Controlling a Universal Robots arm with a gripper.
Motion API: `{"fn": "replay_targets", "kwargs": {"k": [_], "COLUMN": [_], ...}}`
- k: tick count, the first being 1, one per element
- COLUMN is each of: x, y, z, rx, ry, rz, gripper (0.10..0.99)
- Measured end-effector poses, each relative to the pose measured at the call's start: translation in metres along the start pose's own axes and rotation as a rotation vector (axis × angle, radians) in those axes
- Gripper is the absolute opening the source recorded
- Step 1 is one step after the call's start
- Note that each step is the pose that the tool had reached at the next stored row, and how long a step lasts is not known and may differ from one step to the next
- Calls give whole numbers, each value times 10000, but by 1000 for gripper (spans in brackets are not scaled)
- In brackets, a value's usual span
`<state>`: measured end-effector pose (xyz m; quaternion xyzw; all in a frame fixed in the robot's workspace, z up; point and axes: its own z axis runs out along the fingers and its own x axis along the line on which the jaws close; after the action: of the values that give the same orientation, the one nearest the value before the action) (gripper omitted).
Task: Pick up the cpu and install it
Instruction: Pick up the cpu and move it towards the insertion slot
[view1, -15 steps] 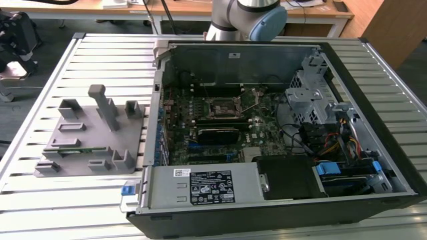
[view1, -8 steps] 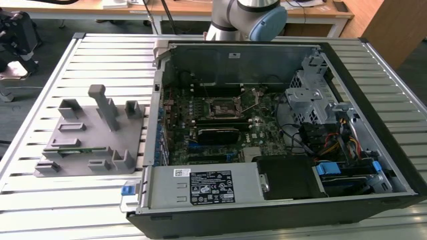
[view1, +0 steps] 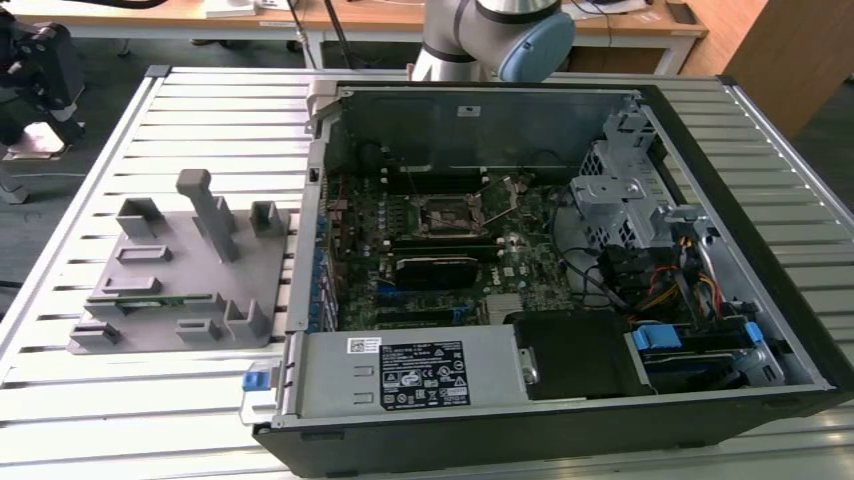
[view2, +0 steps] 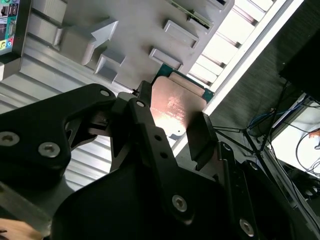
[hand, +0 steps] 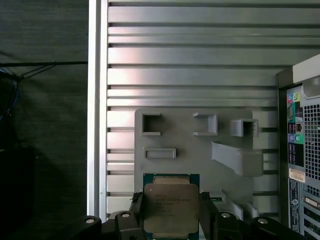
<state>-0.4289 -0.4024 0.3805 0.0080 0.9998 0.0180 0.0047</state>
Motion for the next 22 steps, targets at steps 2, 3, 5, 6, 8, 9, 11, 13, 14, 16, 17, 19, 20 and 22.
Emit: {"fn": "replay_targets", "kwargs": {"k": [2, 3, 5, 6, 8, 9, 11, 13, 14, 16, 17, 19, 20, 22], "x": [-21, -34, -62, -77, -100, -106, -108, -117, -124, -144, -158, -182, -187, -192], "y": [0, 1, 1, 1, 1, 2, 2, 2, 2, 3, 3, 3, 4, 5], "z": [1, 0, 1, 1, 2, 1, 1, -4, -6, -10, -10, -14, -17, -33], "rx": [0, 0, -1, 0, 0, 0, 0, 0, -1, 0, 0, 0, 0, 1], "ry": [-1, 0, -1, -2, -1, -1, -1, 0, -1, 0, -1, 0, -1, 0], "rz": [0, 0, 1, 0, -1, 0, 2, -1, -1, 0, -1, -1, 0, 1], "gripper": [525, 525, 525, 525, 525, 525, 525, 525, 525, 525, 525, 525, 525, 525]}}
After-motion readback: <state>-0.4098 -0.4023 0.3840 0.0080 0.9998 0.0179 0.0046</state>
